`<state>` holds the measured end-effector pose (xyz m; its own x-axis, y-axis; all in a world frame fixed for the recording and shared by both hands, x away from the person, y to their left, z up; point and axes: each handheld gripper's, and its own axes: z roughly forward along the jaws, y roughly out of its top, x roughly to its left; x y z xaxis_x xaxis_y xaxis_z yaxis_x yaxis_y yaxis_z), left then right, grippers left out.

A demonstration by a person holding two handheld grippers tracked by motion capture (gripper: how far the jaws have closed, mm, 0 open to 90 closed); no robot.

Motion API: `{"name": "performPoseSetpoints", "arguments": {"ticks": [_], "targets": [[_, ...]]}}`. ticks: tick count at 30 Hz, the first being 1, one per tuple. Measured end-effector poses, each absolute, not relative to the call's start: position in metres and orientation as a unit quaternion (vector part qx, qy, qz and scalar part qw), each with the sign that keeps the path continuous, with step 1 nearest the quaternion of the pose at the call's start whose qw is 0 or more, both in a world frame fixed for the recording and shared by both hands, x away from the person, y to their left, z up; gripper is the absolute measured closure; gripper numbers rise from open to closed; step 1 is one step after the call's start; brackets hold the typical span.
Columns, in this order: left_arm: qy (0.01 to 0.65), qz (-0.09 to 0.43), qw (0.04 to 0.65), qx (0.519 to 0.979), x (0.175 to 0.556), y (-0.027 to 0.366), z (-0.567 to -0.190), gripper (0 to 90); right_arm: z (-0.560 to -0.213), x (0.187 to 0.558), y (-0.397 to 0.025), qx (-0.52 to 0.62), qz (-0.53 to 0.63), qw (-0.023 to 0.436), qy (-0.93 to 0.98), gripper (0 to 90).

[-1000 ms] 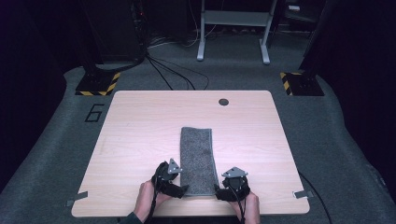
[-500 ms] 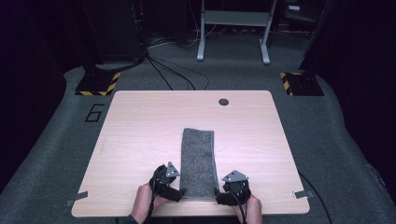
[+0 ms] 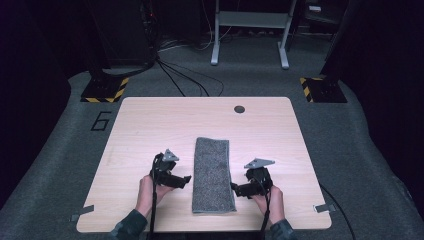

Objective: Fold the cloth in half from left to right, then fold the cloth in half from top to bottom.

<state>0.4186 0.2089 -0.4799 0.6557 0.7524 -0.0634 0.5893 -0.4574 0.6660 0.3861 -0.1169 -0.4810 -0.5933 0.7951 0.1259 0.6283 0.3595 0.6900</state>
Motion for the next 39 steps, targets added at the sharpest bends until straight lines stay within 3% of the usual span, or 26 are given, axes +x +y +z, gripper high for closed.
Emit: {"name": "performPoseSetpoints", "arguments": {"ticks": [2, 5, 11, 23, 29, 31, 39], "targets": [[0.401, 0.124, 0.337, 0.843, 0.429, 0.208, -0.479, 13.6, -0.478, 0.403, -0.117, 0.436, 0.350, 0.117, 0.821, 7.8], [0.404, 0.123, 0.333, 0.843, 0.445, 0.207, -0.478, 13.7, -0.475, 0.422, -0.115, 0.443, 0.360, 0.122, 0.812, 14.0], [0.416, 0.122, 0.331, 0.838, 0.476, 0.197, -0.480, 14.0, -0.473, 0.467, -0.107, 0.447, 0.378, 0.125, 0.801, 14.3], [0.454, 0.110, 0.328, 0.821, 0.532, 0.180, -0.488, 16.9, -0.483, 0.511, -0.090, 0.461, 0.360, 0.116, 0.803, 17.2], [0.473, 0.117, 0.321, 0.812, 0.548, 0.179, -0.496, 18.4, -0.493, 0.530, -0.088, 0.479, 0.346, 0.109, 0.799, 25.4], [0.475, 0.113, 0.321, 0.812, 0.551, 0.177, -0.498, 19.2, -0.494, 0.537, -0.089, 0.495, 0.347, 0.084, 0.792, 27.2], [0.467, 0.115, 0.308, 0.821, 0.555, 0.170, -0.504, 24.8, -0.504, 0.546, -0.077, 0.489, 0.318, 0.123, 0.803, 43.1]]}}
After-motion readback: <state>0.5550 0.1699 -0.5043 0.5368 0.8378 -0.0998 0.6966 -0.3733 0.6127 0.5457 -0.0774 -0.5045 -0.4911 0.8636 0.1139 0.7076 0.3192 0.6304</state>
